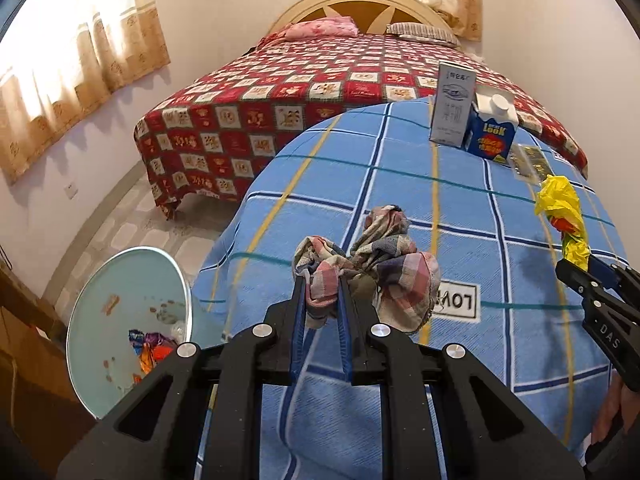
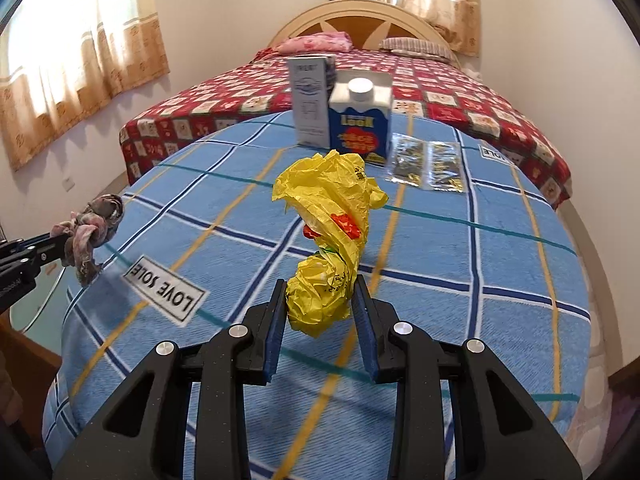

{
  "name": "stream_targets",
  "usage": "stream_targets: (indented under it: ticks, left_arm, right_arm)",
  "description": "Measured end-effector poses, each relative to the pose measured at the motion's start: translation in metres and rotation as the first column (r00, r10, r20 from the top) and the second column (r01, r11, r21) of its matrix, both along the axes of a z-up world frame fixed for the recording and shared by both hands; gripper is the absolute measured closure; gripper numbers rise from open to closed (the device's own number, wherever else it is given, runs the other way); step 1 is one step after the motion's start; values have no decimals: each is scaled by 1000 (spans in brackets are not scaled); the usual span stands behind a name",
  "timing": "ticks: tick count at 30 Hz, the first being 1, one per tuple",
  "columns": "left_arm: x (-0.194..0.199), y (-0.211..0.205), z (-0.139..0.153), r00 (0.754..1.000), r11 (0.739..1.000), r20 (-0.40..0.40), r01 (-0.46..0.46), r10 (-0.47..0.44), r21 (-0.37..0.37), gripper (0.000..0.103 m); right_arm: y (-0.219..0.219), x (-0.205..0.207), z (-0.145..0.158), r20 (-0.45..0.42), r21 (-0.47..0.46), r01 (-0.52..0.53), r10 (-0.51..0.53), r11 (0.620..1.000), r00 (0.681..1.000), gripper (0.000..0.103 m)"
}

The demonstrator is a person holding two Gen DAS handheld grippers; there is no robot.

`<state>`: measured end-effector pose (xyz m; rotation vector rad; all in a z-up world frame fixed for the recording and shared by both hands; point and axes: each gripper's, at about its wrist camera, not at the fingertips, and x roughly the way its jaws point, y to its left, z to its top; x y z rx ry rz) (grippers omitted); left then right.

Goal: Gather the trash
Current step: 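Carry the plaid rag and yellow bag in both grippers over the teal bin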

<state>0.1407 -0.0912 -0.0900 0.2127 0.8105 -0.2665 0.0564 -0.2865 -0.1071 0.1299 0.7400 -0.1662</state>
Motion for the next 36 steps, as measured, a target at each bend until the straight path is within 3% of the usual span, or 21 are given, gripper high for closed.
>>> stream_targets:
  ticks: [20,36]
  left_arm:
    - [-16,44,2,1000,1000,9,-23,23,-10,88]
    - [-25,92,13,995,995,44,-96,95,20,88]
  right_arm:
    - [52,-4,-2,-5,-16,-78,78,997,997,70]
    - [100,0,4,10,-38,-179,180,983,984,70]
